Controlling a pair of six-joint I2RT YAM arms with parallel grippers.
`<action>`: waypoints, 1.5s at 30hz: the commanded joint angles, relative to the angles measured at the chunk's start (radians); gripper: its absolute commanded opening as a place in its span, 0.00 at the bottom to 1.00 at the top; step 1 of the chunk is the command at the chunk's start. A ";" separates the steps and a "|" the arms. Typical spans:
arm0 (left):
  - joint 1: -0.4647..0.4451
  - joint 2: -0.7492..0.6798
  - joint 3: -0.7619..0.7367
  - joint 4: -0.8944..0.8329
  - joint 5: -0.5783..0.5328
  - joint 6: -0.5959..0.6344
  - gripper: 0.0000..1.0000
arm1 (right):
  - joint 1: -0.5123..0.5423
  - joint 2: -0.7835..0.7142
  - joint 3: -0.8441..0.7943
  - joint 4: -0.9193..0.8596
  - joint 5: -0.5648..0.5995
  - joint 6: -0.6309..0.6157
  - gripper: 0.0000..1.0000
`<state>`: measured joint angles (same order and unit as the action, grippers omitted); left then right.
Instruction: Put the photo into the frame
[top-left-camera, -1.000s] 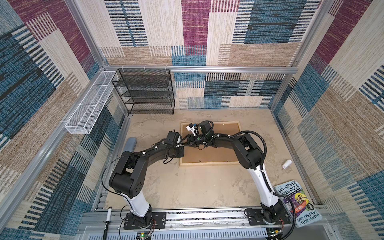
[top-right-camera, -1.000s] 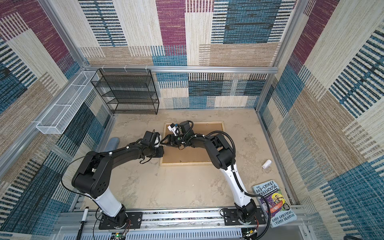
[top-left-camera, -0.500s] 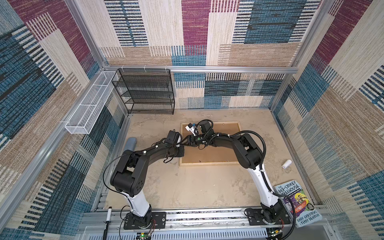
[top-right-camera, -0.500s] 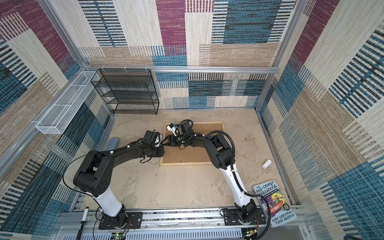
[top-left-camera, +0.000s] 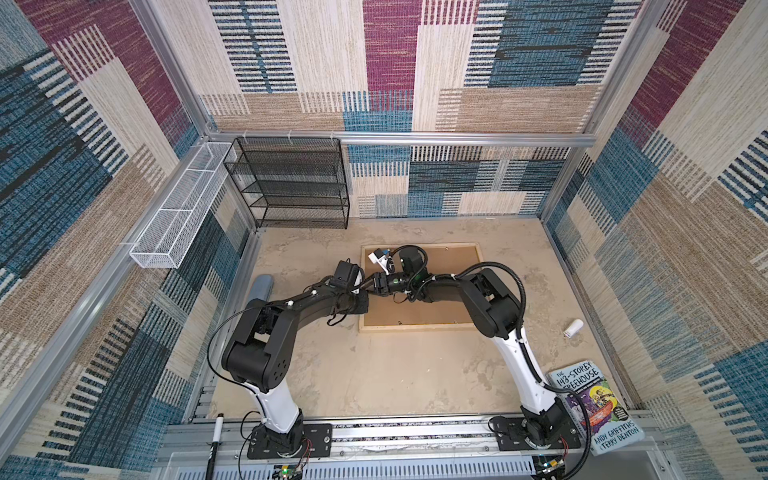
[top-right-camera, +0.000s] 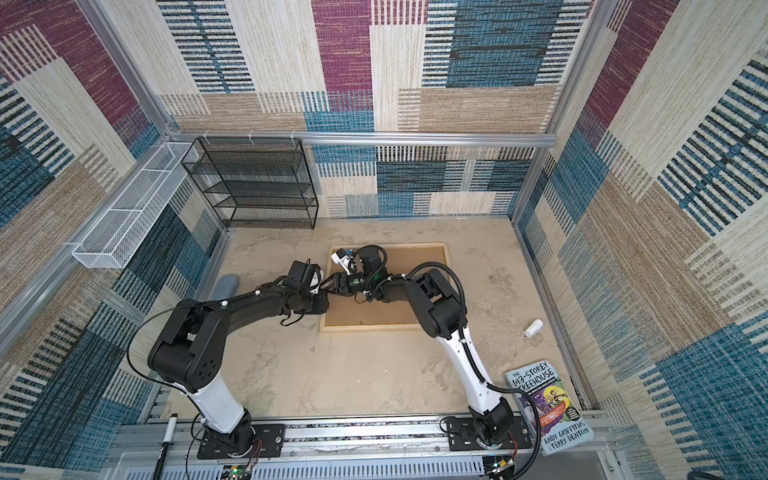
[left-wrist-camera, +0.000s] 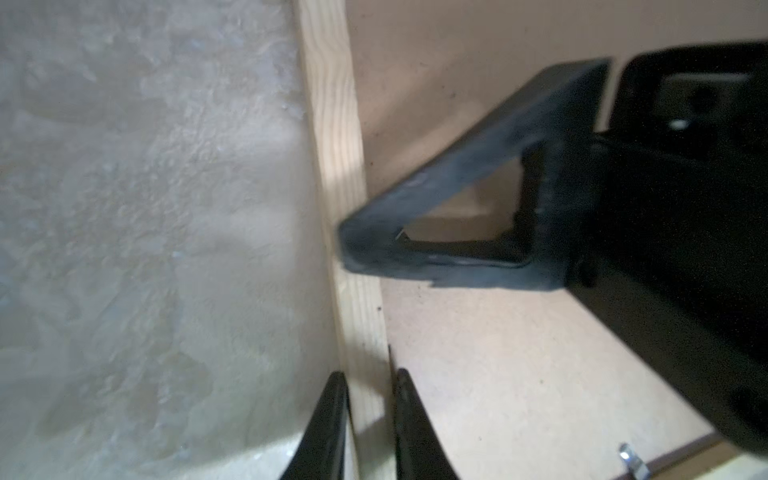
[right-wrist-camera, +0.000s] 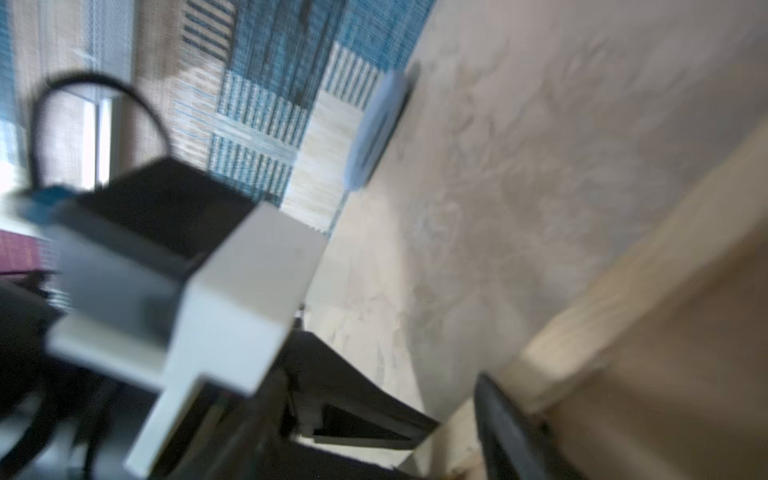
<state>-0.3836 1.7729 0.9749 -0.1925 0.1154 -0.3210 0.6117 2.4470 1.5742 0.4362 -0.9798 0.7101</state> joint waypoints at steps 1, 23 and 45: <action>-0.005 0.036 -0.010 0.047 0.055 0.031 0.21 | 0.016 0.031 0.017 -0.352 0.057 -0.092 0.73; -0.005 0.016 -0.030 0.035 0.035 0.024 0.20 | -0.027 -0.123 -0.144 -0.247 0.285 -0.060 0.73; -0.005 0.008 -0.027 0.024 0.032 0.031 0.19 | -0.043 -0.145 -0.102 -0.297 0.308 -0.118 0.73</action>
<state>-0.3862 1.7725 0.9535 -0.0780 0.1303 -0.3187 0.5690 2.2921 1.4715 0.2584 -0.6704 0.6258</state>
